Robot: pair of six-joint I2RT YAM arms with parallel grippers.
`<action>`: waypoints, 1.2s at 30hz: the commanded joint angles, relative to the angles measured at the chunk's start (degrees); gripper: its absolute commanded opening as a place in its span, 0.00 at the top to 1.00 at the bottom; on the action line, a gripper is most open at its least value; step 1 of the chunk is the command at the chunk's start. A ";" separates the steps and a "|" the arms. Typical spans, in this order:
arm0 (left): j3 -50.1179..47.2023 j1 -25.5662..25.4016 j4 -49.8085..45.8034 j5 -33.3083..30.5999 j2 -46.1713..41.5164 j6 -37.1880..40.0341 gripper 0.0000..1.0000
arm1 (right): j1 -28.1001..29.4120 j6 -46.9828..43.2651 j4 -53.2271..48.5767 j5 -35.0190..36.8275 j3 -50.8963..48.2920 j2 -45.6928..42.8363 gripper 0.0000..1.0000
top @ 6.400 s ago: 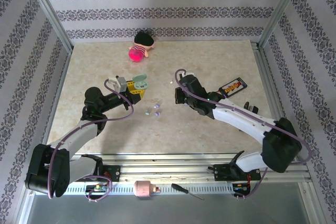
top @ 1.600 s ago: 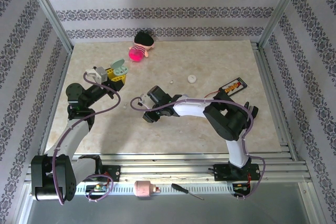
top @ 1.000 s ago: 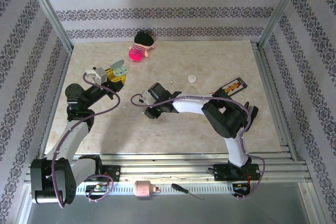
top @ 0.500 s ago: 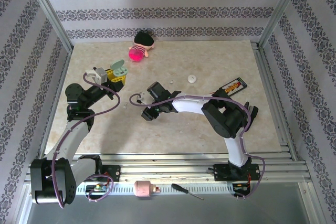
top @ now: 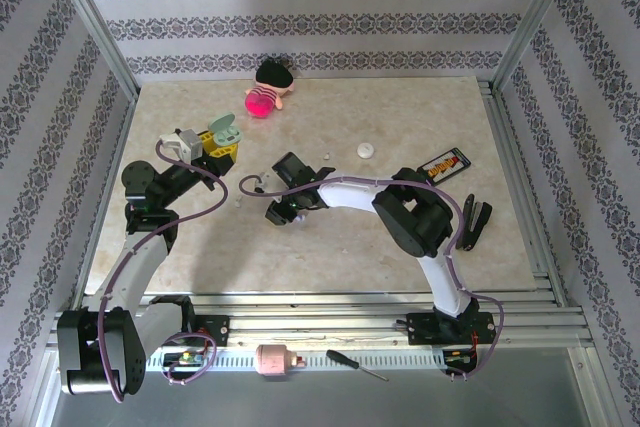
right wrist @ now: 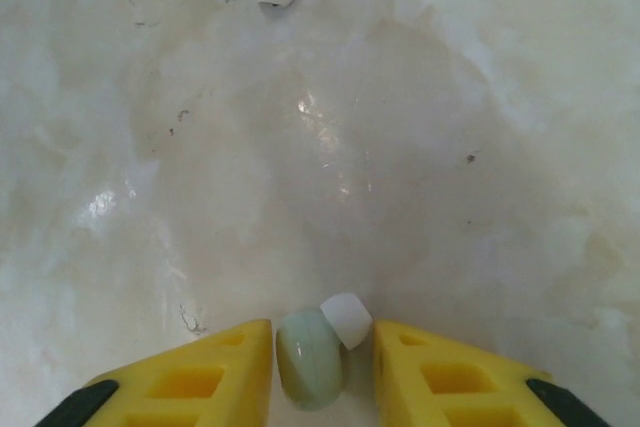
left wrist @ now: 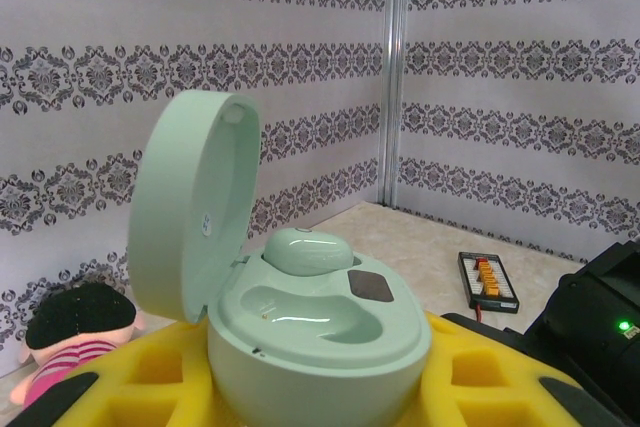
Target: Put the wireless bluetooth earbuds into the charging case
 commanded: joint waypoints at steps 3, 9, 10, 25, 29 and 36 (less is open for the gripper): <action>-0.30 0.80 -0.53 -0.16 -1.07 1.14 0.70 | 0.40 -1.18 -2.28 0.03 1.31 0.93 0.79; -0.31 0.92 -0.67 -0.13 -1.42 1.10 0.70 | 0.22 -1.60 -2.49 -0.51 0.53 -0.55 0.86; -0.26 0.95 -0.70 -0.17 -1.44 1.14 0.70 | 0.07 -1.60 -2.51 -0.51 0.33 -1.02 0.86; 0.13 0.96 -1.43 0.45 -2.09 1.43 0.70 | -6.42 4.01 1.66 -1.67 -15.02 -16.87 0.85; 0.34 1.00 -1.56 0.77 -2.93 0.97 0.70 | -9.68 5.38 2.14 -1.17 -20.98 -20.20 0.85; 0.40 0.99 -2.20 1.10 -3.49 1.15 0.70 | -12.94 7.51 3.75 0.58 -28.41 -21.48 0.85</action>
